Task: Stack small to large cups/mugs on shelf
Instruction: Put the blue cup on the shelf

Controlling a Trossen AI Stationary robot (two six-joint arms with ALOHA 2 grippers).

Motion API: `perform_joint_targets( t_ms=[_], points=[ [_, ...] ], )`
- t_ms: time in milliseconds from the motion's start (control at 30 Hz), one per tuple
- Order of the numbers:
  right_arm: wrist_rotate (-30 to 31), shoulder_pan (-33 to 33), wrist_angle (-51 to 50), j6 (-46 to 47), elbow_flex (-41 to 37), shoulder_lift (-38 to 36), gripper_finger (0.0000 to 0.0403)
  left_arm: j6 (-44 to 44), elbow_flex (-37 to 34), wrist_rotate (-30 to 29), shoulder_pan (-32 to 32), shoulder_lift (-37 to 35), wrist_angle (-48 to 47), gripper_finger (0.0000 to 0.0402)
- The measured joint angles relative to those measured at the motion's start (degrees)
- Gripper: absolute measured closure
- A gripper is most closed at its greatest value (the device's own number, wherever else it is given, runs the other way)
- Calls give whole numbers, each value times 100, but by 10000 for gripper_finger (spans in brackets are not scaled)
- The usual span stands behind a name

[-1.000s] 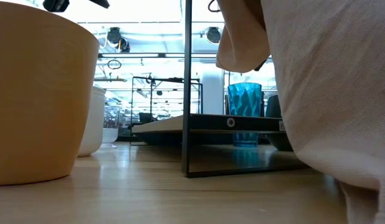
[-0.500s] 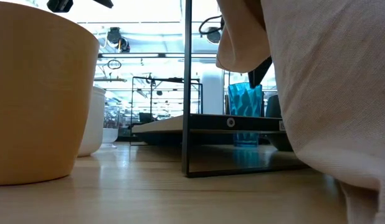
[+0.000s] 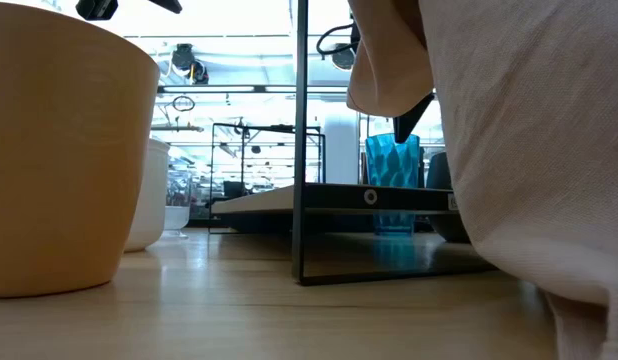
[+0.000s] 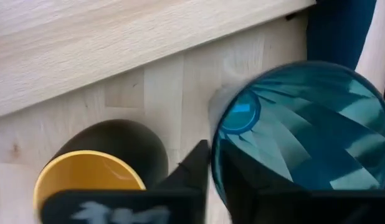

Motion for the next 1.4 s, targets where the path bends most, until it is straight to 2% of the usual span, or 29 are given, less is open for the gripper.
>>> perform_joint_targets(
  t_ms=[133, 400, 633, 800, 967, 1067, 1200, 1400],
  points=[
    [430, 0, 27, -47, 0, -2, 398, 4, 0, -33, 0, 0, 0, 387],
    [745, 94, -74, -152, 50, -239, 401, 116, 0, -109, 0, 0, -2, 387],
    [745, 467, -531, 41, 929, -422, 402, 362, 2, -163, 7, 0, -7, 387],
    [705, 1116, -1102, 376, 1654, -420, 402, 370, 2, -183, 7, 0, -9, 387],
    [685, 1969, -1422, 905, 2042, -417, 402, 503, 2, -210, 9, 0, -11, 387],
    [675, 2505, -1464, 1189, 2096, -420, 402, 579, 2, -237, 9, 0, -17, 387],
    [377, 3078, -1617, 1517, 2096, -380, 402, 600, 2, -300, 9, 0, -20, 387],
    [300, 3557, -1763, 1869, 2096, -285, 402, 535, 2, -216, 9, 0, -20, 387]
  ],
)
